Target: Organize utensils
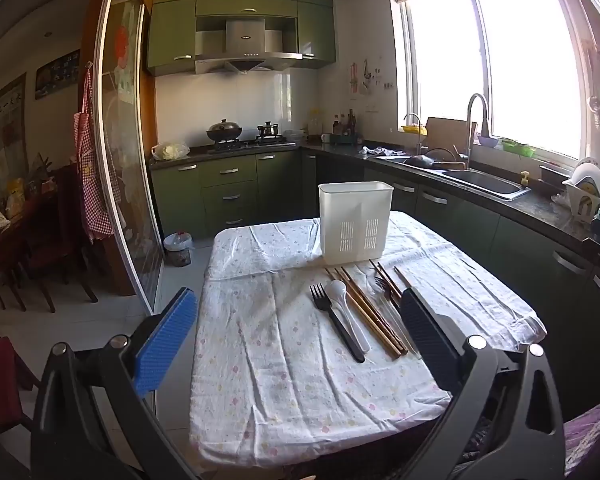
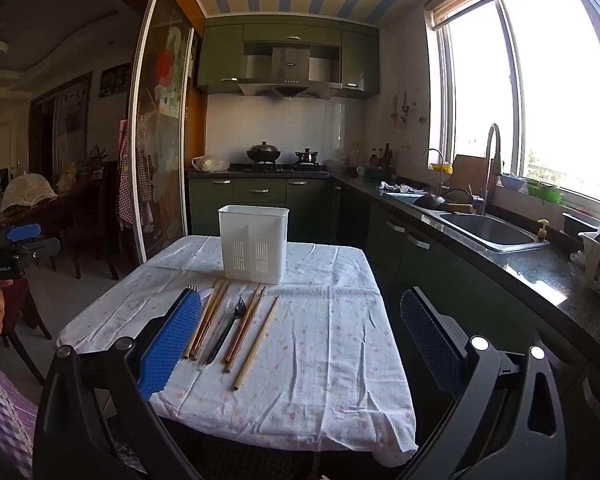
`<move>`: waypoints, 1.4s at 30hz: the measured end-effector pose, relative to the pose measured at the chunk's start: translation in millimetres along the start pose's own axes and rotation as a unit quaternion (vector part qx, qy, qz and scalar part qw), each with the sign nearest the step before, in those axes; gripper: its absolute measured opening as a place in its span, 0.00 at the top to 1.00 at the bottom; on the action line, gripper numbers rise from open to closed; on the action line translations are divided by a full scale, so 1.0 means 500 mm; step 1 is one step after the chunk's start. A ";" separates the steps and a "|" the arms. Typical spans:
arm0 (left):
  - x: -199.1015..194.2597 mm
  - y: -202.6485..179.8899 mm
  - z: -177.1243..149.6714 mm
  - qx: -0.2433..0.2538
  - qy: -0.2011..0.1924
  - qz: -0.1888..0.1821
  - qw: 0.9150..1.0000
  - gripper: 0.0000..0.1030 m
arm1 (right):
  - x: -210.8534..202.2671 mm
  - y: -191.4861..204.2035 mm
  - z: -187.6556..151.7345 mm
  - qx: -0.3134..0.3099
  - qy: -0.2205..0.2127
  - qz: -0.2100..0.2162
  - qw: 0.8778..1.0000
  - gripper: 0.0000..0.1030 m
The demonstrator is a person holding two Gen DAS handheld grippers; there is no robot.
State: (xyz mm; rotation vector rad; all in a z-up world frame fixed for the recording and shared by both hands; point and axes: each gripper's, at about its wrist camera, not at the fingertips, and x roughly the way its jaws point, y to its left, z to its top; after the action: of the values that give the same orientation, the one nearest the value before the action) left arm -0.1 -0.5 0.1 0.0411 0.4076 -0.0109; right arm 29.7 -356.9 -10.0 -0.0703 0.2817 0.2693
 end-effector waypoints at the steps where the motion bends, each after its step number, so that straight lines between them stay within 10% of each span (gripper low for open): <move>1: 0.000 0.000 0.000 0.001 0.000 -0.001 1.000 0.06 | 0.001 0.000 0.000 0.001 0.002 0.000 1.000 0.04; 42: 0.005 -0.018 -0.007 0.007 0.004 -0.005 1.000 0.06 | 0.009 0.003 -0.005 0.002 0.009 0.000 1.000 0.04</move>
State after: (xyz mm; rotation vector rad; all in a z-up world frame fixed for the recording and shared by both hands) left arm 0.5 -9.6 -4.6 0.0535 0.4152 -0.0240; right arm 32.7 -354.7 -13.5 -0.0680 0.3001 0.2674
